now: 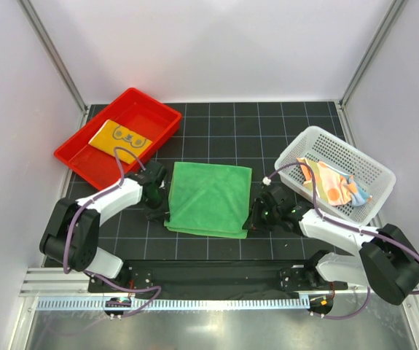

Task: Fold and stack the towels
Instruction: Fold the towel

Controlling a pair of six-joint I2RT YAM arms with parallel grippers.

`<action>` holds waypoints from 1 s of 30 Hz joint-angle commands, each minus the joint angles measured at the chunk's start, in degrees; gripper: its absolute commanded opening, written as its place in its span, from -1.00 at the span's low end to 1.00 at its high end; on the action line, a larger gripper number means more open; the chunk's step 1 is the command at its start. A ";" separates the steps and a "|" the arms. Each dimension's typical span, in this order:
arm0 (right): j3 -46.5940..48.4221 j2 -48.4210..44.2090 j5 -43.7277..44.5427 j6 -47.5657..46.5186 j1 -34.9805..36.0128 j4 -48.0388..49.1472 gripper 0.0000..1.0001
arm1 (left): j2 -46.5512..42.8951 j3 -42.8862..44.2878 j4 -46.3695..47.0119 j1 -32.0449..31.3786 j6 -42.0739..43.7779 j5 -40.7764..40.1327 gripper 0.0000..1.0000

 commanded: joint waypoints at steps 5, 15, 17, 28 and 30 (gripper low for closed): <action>-1.01 -3.21 -1.59 2.63 0.67 1.34 -0.39 | -2.11 0.23 1.12 -1.87 -2.22 0.64 -0.28; -2.77 -2.86 0.07 5.53 2.43 2.31 -0.50 | -2.46 -0.56 1.91 -3.19 -3.28 0.73 -0.56; -2.68 -3.38 0.60 5.80 2.43 2.22 -0.69 | -2.73 -0.65 1.91 -3.37 -3.37 0.73 -0.65; 3.73 -8.92 1.13 4.04 2.51 -7.00 -0.98 | -5.79 6.64 -5.11 -4.60 -2.75 -0.67 -1.00; 3.38 -10.58 0.96 4.39 2.69 -7.53 -0.98 | -7.29 6.74 -5.91 -5.39 -3.98 -0.76 -1.00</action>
